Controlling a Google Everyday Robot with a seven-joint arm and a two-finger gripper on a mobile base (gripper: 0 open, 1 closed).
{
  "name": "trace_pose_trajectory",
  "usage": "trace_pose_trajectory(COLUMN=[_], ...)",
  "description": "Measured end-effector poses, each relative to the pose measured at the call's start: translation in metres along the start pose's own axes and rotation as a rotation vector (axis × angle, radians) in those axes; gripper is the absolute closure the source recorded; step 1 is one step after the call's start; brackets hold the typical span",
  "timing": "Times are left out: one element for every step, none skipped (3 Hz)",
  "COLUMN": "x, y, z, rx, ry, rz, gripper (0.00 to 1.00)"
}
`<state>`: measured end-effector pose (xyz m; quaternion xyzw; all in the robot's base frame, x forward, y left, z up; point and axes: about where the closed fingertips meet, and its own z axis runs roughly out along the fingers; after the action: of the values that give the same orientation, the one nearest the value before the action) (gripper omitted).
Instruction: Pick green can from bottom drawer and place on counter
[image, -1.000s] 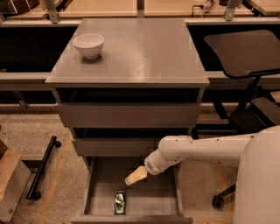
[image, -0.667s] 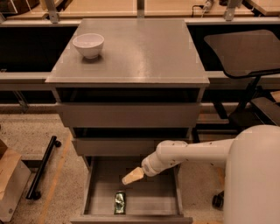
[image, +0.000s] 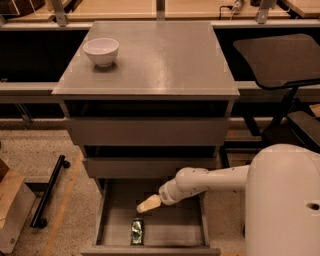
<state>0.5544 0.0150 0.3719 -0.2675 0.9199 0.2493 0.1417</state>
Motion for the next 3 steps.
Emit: trace_pose_trajectory(x=[0.004, 0.011, 0.023], y=[-0.003, 0.002, 0.001], z=[0.006, 0.037, 0.119], rx=[0.013, 0.007, 0.010], ry=[0.022, 0.039, 0.058], rz=[0.005, 0.005, 0.051], gripper=[0.00, 0.00, 0.00])
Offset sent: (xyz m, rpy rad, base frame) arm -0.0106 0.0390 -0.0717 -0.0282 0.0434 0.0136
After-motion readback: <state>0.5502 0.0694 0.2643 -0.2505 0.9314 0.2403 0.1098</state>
